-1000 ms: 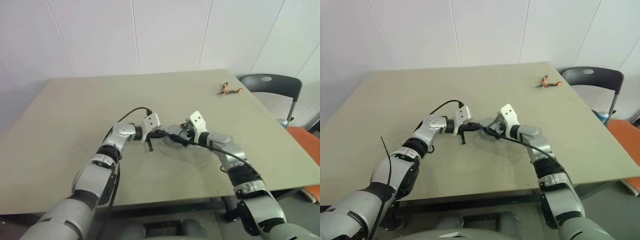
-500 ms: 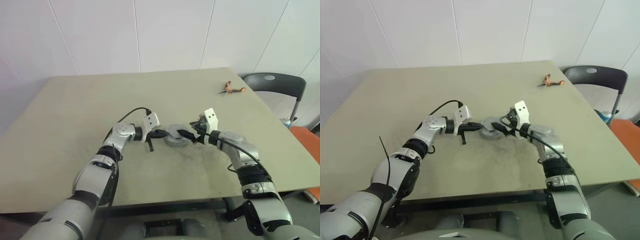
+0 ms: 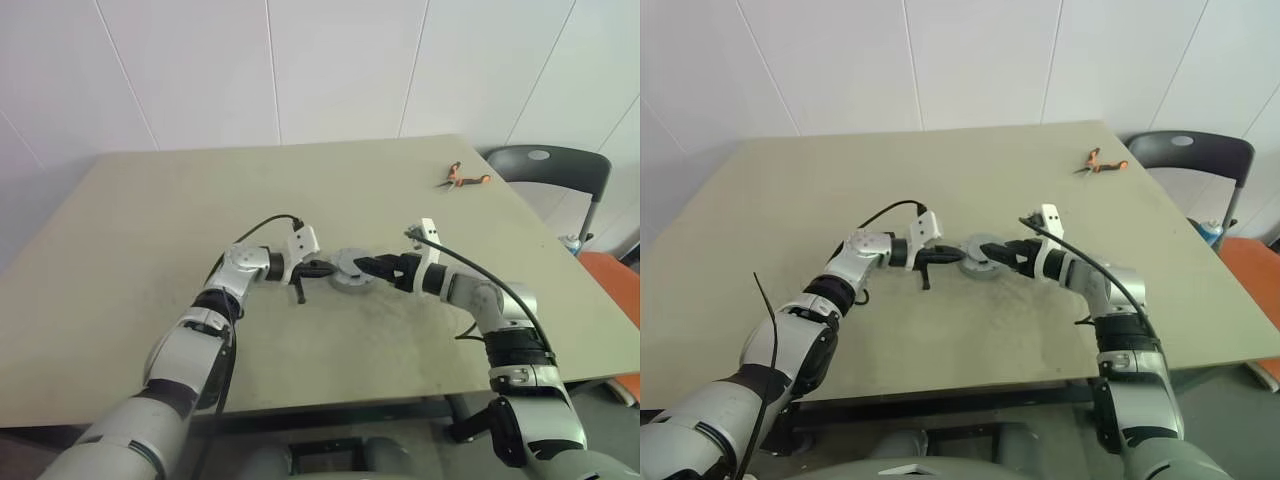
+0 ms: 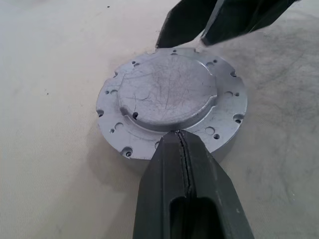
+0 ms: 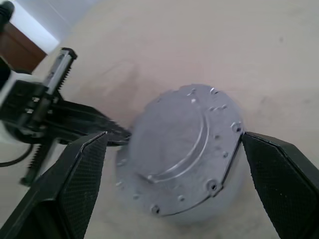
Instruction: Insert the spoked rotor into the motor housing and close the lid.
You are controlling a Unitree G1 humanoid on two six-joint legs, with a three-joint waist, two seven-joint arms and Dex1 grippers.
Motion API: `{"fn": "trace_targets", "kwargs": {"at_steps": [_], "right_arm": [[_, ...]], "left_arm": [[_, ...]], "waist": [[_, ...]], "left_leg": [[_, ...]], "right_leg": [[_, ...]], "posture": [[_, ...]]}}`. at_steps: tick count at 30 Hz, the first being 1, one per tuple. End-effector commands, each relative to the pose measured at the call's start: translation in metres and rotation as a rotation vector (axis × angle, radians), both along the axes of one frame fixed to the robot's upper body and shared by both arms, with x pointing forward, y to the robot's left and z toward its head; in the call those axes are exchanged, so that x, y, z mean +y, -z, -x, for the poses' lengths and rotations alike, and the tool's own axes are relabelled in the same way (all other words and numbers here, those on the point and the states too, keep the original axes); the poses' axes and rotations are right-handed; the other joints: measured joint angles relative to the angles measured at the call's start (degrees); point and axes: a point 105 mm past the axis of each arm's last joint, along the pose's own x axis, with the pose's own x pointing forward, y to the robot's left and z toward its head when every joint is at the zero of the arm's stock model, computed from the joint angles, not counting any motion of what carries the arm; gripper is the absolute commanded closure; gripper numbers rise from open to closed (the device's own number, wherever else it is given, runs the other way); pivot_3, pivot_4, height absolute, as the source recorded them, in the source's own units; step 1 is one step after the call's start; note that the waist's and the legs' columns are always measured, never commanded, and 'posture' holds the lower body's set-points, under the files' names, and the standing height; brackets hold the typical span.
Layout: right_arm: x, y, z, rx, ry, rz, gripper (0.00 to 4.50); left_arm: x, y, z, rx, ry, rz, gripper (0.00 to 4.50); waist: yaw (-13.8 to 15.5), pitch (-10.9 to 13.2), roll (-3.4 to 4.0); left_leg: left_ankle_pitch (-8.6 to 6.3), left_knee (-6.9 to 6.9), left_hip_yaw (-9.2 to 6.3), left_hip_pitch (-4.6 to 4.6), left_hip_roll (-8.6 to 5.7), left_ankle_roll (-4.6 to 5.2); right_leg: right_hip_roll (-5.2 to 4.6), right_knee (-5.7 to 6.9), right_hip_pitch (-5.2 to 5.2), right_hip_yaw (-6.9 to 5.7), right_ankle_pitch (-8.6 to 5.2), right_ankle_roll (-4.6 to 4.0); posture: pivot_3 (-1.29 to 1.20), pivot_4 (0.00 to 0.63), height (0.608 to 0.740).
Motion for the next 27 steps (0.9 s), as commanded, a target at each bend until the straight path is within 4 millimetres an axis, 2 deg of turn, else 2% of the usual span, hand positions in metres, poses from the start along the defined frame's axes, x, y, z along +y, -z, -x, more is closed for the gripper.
{"fn": "trace_targets", "kwargs": {"at_steps": [1, 11, 13, 16, 27], "right_arm": [[0.016, -0.01, 0.012, 0.008, -0.041, -0.041, 0.03], [0.024, 0.001, 0.012, 0.094, 0.021, -0.036, 0.03], [0.021, 0.008, 0.011, 0.104, 0.048, -0.002, 0.03], [0.01, 0.029, 0.006, 0.192, 0.132, 0.077, 0.03], [0.026, 0.027, 0.017, 0.291, 0.066, 0.007, 0.03]], "left_arm": [[0.002, 0.003, -0.002, 0.0, 0.001, -0.061, 4.5], [-0.002, 0.0, -0.006, -0.031, 0.0, -0.081, 4.5], [-0.003, 0.0, -0.006, -0.033, 0.001, -0.079, 4.5], [-0.003, 0.0, -0.005, -0.033, 0.006, -0.08, 4.5], [-0.002, 0.003, -0.003, -0.028, 0.013, -0.082, 4.5]], "waist": [[0.0, 0.0, -0.01], [-0.5, -0.1, -0.05], [-0.5, -0.1, -0.09], [-0.6, -0.2, -0.23], [-0.3, -0.3, -0.26]], "left_leg": [[0.0, 0.0, 0.0, 0.0, 0.0, 0.0], [0.0, 0.05, 0.03, 0.11, 0.05, 0.0], [0.0, 0.08, 0.04, 0.12, 0.05, 0.0], [0.01, 0.11, 0.04, 0.16, 0.05, 0.0], [0.01, 0.1, 0.03, 0.12, 0.03, 0.01]], "right_leg": [[0.0, 0.0, 0.0, 0.0, 0.0, 0.0], [0.11, 0.23, 0.03, 0.03, 0.0, 0.01], [0.1, 0.24, 0.04, 0.03, 0.0, 0.01], [0.11, 0.26, 0.08, 0.03, 0.0, 0.01], [0.07, 0.23, 0.06, 0.03, 0.0, 0.01]], "posture": [[0.0, 0.0, 0.74], [0.0, 0.0, 0.74], [0.0, 0.0, 0.74], [0.0, 0.0, 0.74], [0.0, 0.0, 0.74]]}}
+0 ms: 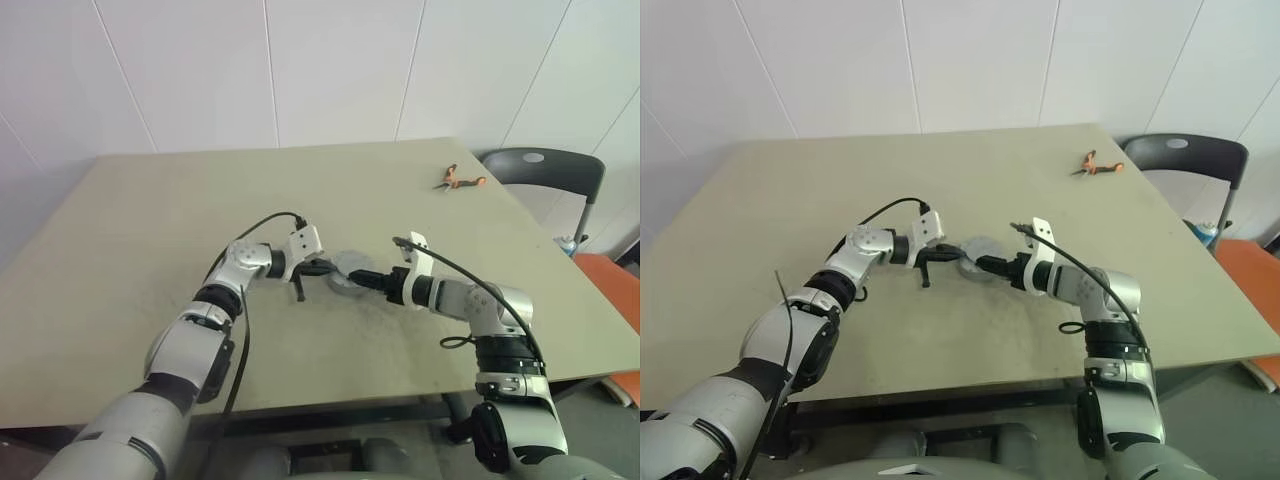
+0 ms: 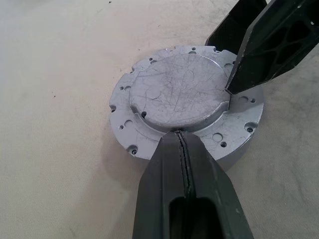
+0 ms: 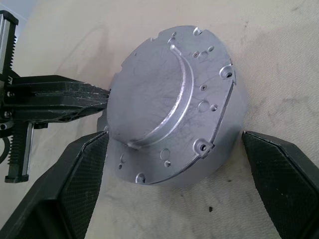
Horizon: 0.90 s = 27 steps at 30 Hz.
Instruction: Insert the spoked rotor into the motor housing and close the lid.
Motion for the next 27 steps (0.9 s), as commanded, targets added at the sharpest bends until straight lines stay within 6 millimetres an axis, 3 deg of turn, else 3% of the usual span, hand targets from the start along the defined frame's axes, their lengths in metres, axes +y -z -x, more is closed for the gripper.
{"fn": "trace_targets", "kwargs": {"at_steps": [1, 8, 11, 15, 20, 27], "right_arm": [[0.019, -0.002, 0.01, 0.07, -0.06, -0.086, 0.03], [0.034, -0.008, 0.011, 0.166, -0.018, -0.266, 0.03], [0.038, -0.011, 0.007, 0.177, 0.025, -0.336, 0.58], [0.04, -0.014, 0.004, 0.193, 0.091, -0.413, 1.9], [0.033, -0.008, 0.006, 0.235, 0.123, -0.422, 3.2], [0.025, 0.004, 0.007, 0.278, 0.143, -0.383, 3.33]], "left_arm": [[0.0, 0.003, 0.002, 0.007, 0.017, -0.029, 4.5], [0.001, 0.004, 0.002, 0.011, 0.014, -0.026, 4.5], [0.002, 0.004, 0.002, 0.011, 0.008, -0.019, 4.5], [0.004, 0.005, 0.002, 0.012, 0.001, -0.016, 4.5], [0.007, 0.006, 0.001, 0.012, -0.014, -0.017, 4.5], [0.012, 0.009, 0.001, 0.017, -0.032, -0.018, 4.5]], "waist": [[0.0, 0.0, 0.0], [-0.3, 0.0, 0.01], [-0.8, 0.0, 0.01], [-1.4, 0.0, 0.03], [-1.3, -0.1, 0.11], [-1.3, -0.1, 0.16]], "left_leg": [[0.0, 0.0, 0.0, 0.0, 0.0, 0.0], [0.0, -0.03, -0.01, 0.01, 0.03, 0.0], [0.0, -0.03, -0.01, 0.02, 0.04, 0.0], [0.0, -0.03, 0.0, 0.02, 0.04, 0.0], [0.0, 0.0, 0.0, 0.09, 0.03, 0.0], [0.01, 0.05, 0.01, 0.16, 0.01, 0.0]], "right_leg": [[0.0, 0.0, 0.0, 0.0, 0.0, 0.0], [0.02, 0.03, -0.03, 0.01, 0.0, 0.0], [0.03, 0.07, -0.03, 0.01, 0.0, 0.0], [0.03, 0.15, -0.09, 0.05, 0.0, 0.0], [0.04, 0.34, -0.1, 0.1, 0.0, 0.01], [0.06, 0.41, -0.05, 0.1, -0.02, 0.02]], "posture": [[0.0, 0.0, 0.74], [0.0, 0.0, 0.74], [0.0, 0.0, 0.74], [0.0, 0.0, 0.74], [0.0, 0.0, 0.74], [0.0, 0.0, 0.74]]}}
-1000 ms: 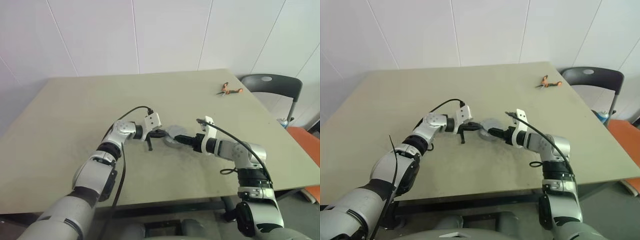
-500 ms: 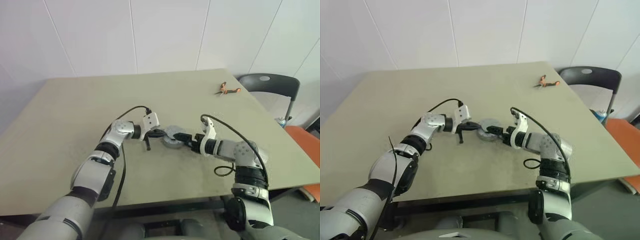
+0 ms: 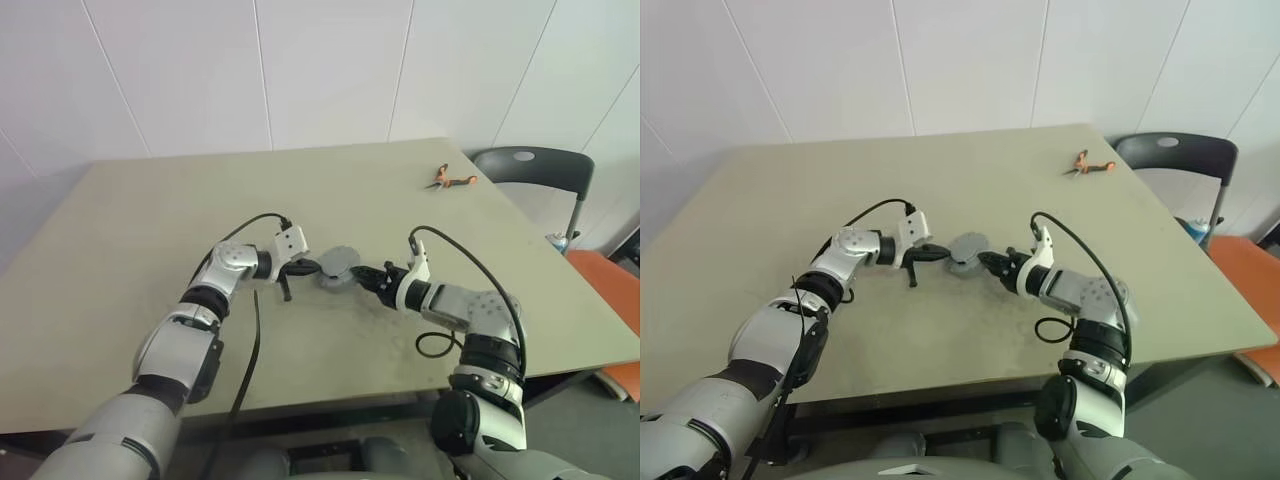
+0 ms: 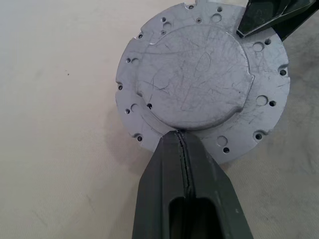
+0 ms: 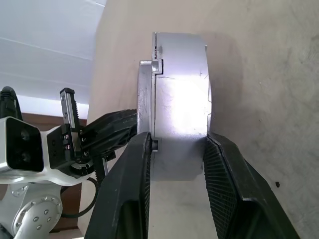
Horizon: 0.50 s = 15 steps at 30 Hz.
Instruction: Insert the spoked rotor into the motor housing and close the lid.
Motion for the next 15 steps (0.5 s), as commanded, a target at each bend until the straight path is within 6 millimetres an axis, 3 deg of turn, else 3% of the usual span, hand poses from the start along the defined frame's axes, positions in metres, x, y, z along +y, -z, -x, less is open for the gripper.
{"fn": "trace_targets", "kwargs": {"at_steps": [1, 5, 10, 13, 15], "right_arm": [[0.013, 0.006, 0.002, 0.039, -0.054, 0.018, 3.33], [0.014, 0.009, 0.001, 0.046, -0.057, 0.024, 3.33], [0.017, 0.012, 0.0, 0.047, -0.056, 0.022, 3.33], [0.019, 0.012, -0.001, 0.042, -0.053, 0.013, 3.33], [0.021, 0.01, -0.003, 0.03, -0.045, -0.011, 3.33]], "left_arm": [[-0.009, 0.004, 0.004, 0.008, 0.021, 0.005, 4.5], [-0.005, -0.004, -0.002, 0.011, -0.036, 0.07, 4.5], [0.008, -0.048, -0.03, 0.054, -0.258, 0.394, 4.5], [0.03, -0.079, -0.05, 0.095, -0.436, 0.642, 4.5], [0.045, -0.09, -0.055, 0.123, -0.503, 0.756, 4.5]], "waist": [[0.0, 0.0, 0.0], [0.0, 0.0, 0.01], [-0.3, 0.0, -0.02], [-1.3, 0.0, -0.03], [-1.9, 0.0, -0.02]], "left_leg": [[0.0, 0.0, 0.0, 0.0, 0.0, 0.0], [0.0, 0.0, 0.01, 0.04, 0.0, 0.0], [0.01, 0.01, -0.01, -0.01, 0.02, 0.01], [0.01, 0.0, -0.01, 0.0, 0.06, 0.01], [0.0, 0.0, -0.04, -0.03, 0.08, 0.01]], "right_leg": [[0.0, 0.0, 0.0, 0.0, 0.0, 0.0], [-0.01, 0.0, 0.04, 0.0, 0.0, 0.0], [0.04, 0.08, -0.05, 0.01, -0.05, 0.08], [0.08, 0.11, -0.1, 0.05, -0.04, 0.07], [0.09, 0.13, -0.14, 0.05, -0.08, 0.13]], "posture": [[0.0, 0.0, 0.74], [0.0, 0.0, 0.74], [0.0, 0.0, 0.74], [0.0, 0.0, 0.74], [0.0, 0.0, 0.74]]}}
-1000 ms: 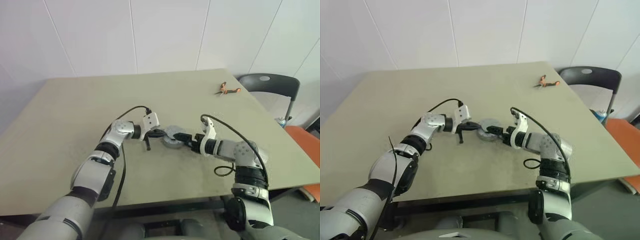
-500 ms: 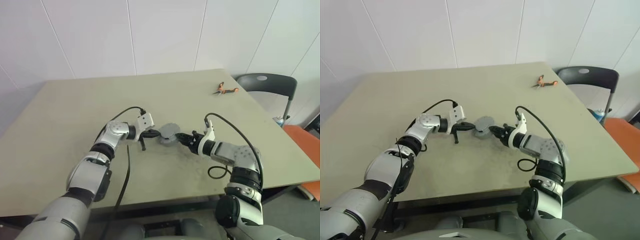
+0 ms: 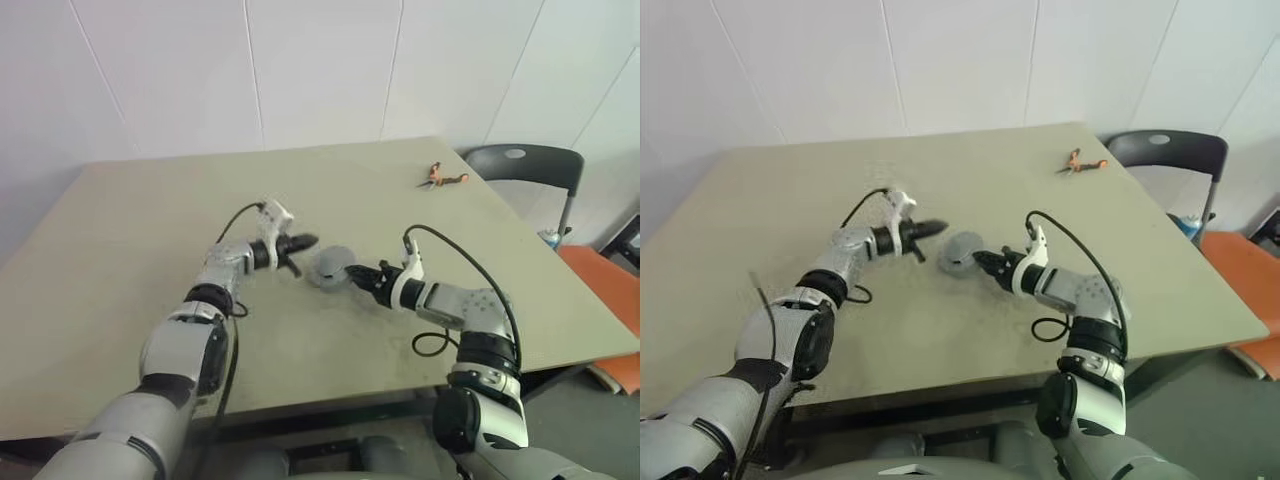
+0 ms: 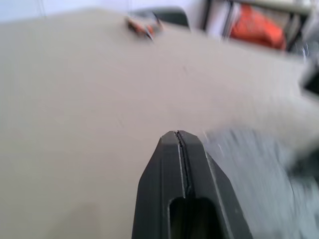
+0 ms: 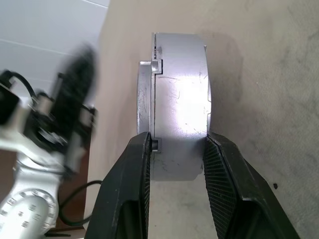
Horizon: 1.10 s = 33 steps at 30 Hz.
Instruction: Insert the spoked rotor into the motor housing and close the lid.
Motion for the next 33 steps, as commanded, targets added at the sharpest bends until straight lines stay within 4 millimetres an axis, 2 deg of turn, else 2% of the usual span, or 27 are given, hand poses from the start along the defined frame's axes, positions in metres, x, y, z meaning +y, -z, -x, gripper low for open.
{"fn": "trace_targets", "kwargs": {"at_steps": [1, 6, 10, 13, 15, 16, 20, 24, 25, 29, 33], "right_arm": [[0.011, 0.004, 0.0, 0.017, -0.017, -0.001, 3.33], [0.019, -0.022, -0.016, -0.09, 0.038, -0.122, 3.33], [0.034, -0.039, -0.031, -0.154, 0.081, -0.208, 3.33], [0.055, -0.042, -0.041, -0.152, 0.103, -0.272, 3.33], [0.068, -0.045, -0.046, -0.151, 0.103, -0.303, 3.33], [0.071, -0.046, -0.047, -0.152, 0.102, -0.31, 3.33], [0.105, -0.059, -0.051, -0.19, 0.035, -0.334, 3.33], [0.118, -0.06, -0.049, -0.214, -0.026, -0.315, 3.33], [0.119, -0.06, -0.049, -0.216, -0.031, -0.318, 3.33], [0.12, -0.063, -0.047, -0.227, -0.044, -0.346, 3.33], [0.123, -0.065, -0.043, -0.237, -0.069, -0.365, 3.33]], "left_arm": [[0.028, -0.042, -0.015, -0.03, -0.126, 0.214, 4.5], [0.061, -0.028, 0.0, 0.027, -0.202, 0.312, 4.5], [0.096, -0.013, 0.03, 0.093, -0.32, 0.426, 4.5], [0.115, 0.002, 0.055, 0.144, -0.44, 0.495, 3.91], [0.124, 0.005, 0.065, 0.169, -0.508, 0.577, 3.3], [0.126, 0.005, 0.068, 0.179, -0.527, 0.599, 2.93], [0.117, 0.007, 0.078, 0.251, -0.564, 0.789, 1.57], [0.107, 0.008, 0.077, 0.315, -0.552, 0.85, 0.2], [0.104, 0.009, 0.076, 0.343, -0.544, 0.859, 0.02], [0.097, 0.02, 0.07, 0.491, -0.545, 0.902, 0.02], [0.096, 0.011, 0.068, 0.539, -0.484, 0.986, 0.02]], "waist": [[-0.5, 0.0, 0.01], [-1.6, 0.0, 0.05], [-1.6, 0.0, 0.0], [-1.5, 0.0, -0.01], [-0.9, 0.0, -0.02], [-0.4, 0.0, -0.03], [0.2, 0.0, -0.05], [0.0, 0.0, -0.05], [0.0, 0.0, -0.05], [0.0, 0.0, -0.05], [-0.1, 0.0, -0.05]], "left_leg": [[0.0, -0.01, 0.0, 0.0, 0.0, 0.0], [0.0, -0.08, 0.01, 0.02, -0.01, -0.01], [0.0, -0.11, 0.09, -0.4, -0.02, -0.03], [0.03, -0.1, 0.08, -0.89, -0.02, -0.08], [0.07, -0.1, 0.07, -1.18, -0.09, -0.17], [0.07, -0.1, 0.06, -1.22, -0.13, -0.19], [0.07, -0.1, 0.09, -1.3, -0.3, -0.19], [0.07, -0.1, 0.09, -1.25, -0.29, -0.19], [0.07, -0.1, 0.09, -1.23, -0.26, -0.19], [0.1, -0.09, 0.08, -1.19, -0.21, -0.24], [0.11, -0.06, 0.08, -1.18, -0.21, -0.26]], "right_leg": [[0.0, 0.01, -0.01, 0.07, -0.02, 0.03], [-0.05, 0.04, -0.07, 0.15, 0.09, -0.14], [-0.07, 0.21, -0.72, 0.49, 0.12, -0.19], [-0.09, 0.25, -1.24, 0.5, 0.19, -0.3], [-0.17, 0.2, -1.44, 0.51, 0.23, -0.34], [-0.23, 0.15, -1.44, 0.51, 0.24, -0.34], [-0.36, 0.02, -1.43, 0.53, 0.25, -0.32], [-0.29, 0.02, -1.4, 0.53, 0.25, -0.31], [-0.24, 0.02, -1.4, 0.53, 0.25, -0.31], [-0.19, 0.07, -1.39, 0.53, 0.28, -0.35], [-0.16, 0.08, -1.37, 0.52, 0.29, -0.37]], "posture": [[0.0, 0.0, 0.74], [0.0, 0.0, 0.74], [0.0, 0.0, 0.74], [0.0, 0.0, 0.74], [0.0, 0.0, 0.74], [0.0, 0.0, 0.74], [0.0, 0.0, 0.74], [0.0, 0.0, 0.74], [0.0, 0.0, 0.74], [0.0, 0.0, 0.74], [0.0, 0.0, 0.74]]}}
